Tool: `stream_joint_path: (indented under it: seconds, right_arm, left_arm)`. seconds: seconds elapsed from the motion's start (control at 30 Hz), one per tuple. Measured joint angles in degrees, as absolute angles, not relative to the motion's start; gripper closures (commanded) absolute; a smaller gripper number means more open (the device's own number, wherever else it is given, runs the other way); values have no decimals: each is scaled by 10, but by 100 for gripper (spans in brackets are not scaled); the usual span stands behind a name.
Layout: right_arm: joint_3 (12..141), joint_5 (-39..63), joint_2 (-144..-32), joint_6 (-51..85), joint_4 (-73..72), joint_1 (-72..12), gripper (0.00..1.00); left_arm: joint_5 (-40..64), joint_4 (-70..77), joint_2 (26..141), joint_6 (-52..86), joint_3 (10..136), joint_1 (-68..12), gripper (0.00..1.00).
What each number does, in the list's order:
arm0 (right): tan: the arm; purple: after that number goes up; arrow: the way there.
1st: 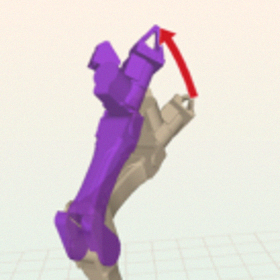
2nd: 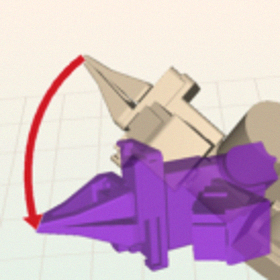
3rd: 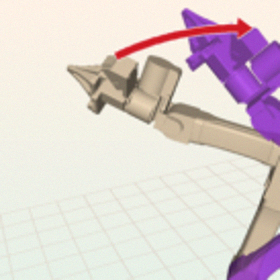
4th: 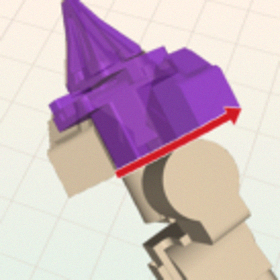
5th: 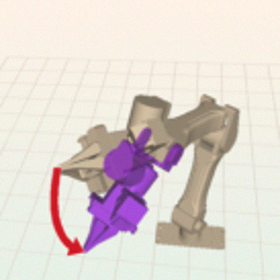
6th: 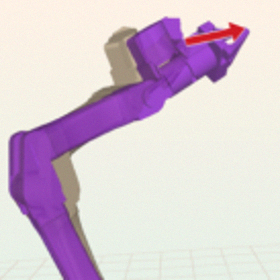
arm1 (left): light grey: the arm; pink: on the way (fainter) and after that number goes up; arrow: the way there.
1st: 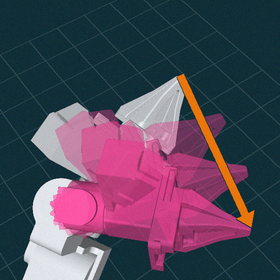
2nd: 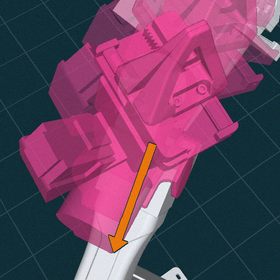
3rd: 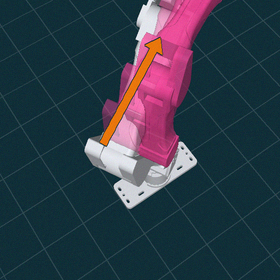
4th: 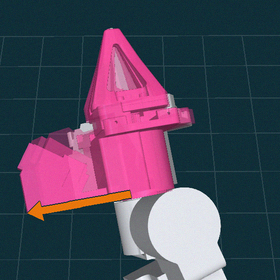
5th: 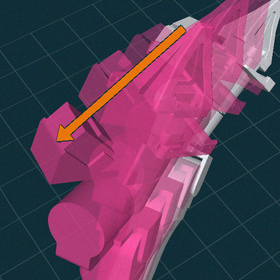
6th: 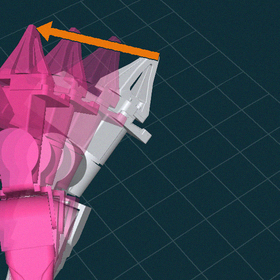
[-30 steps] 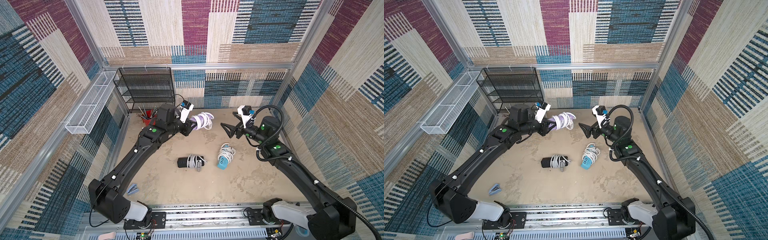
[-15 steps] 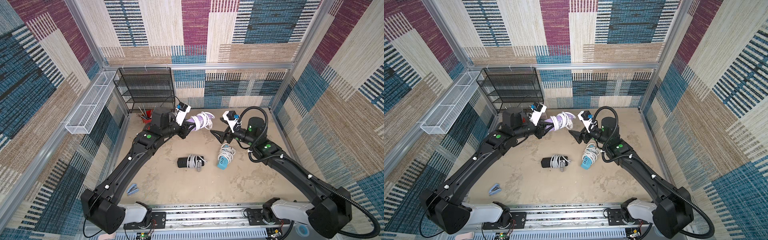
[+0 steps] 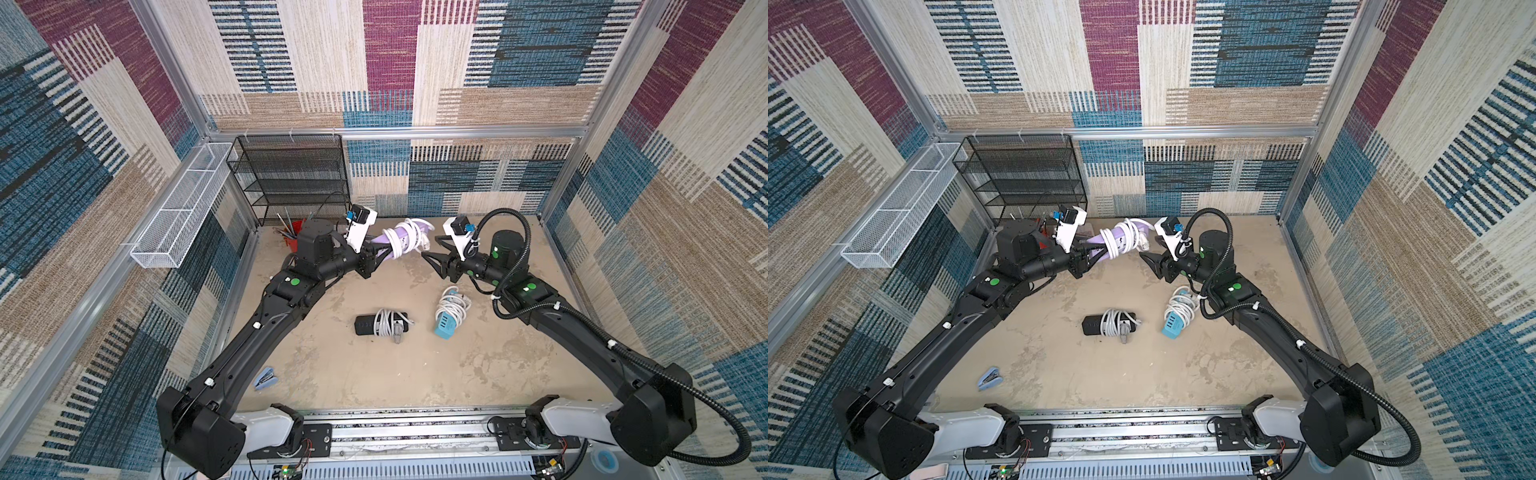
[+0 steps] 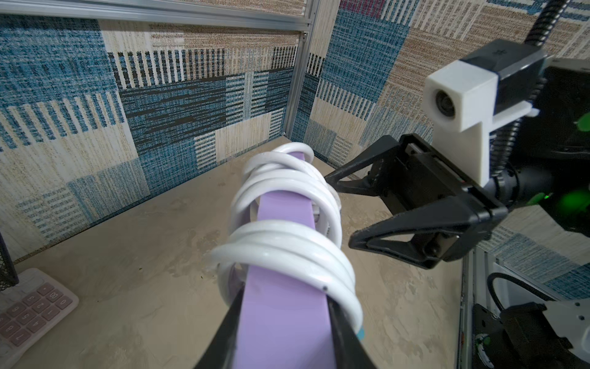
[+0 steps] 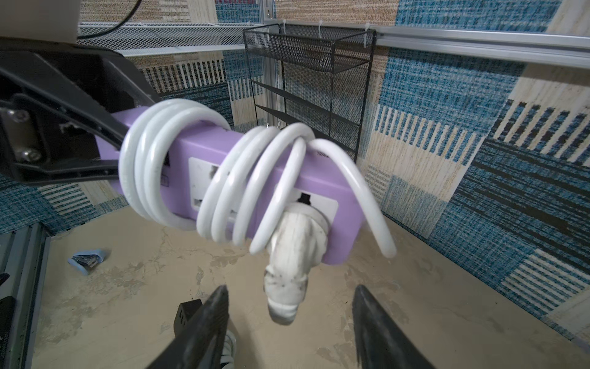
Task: Unwrap the cord wrapped around the power strip
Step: Remove the plug from the socket.
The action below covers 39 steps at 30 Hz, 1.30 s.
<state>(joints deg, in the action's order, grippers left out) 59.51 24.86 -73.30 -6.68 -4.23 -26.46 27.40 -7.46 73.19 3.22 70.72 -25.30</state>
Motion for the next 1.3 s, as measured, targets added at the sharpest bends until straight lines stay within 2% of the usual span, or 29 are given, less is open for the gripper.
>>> stream_joint_path:
  seconds: [0.1,0.23,0.43,0.67,0.83,1.13,1.3]
  right_arm:
    - [595,249,-738,-63,-47,-265,52]
    - [601,249,-746,-58,-50,-265,52]
    - [608,249,-750,-52,-58,-265,63]
    - [621,249,-762,-46,-60,-265,89]
    - [623,248,-765,-46,-61,-265,99]
    - [623,223,-757,-45,-57,-281,100]
    - [623,148,-759,-34,-59,-322,100]
  left_arm:
    - [276,-64,730,34,705,-253,100]
    - [283,-57,729,39,702,-253,100]
    - [288,-53,729,41,701,-253,100]
    - [279,-38,729,43,695,-252,100]
    - [274,-33,729,43,691,-253,100]
    - [273,-21,724,43,684,-253,100]
    - [259,-20,720,44,678,-253,100]
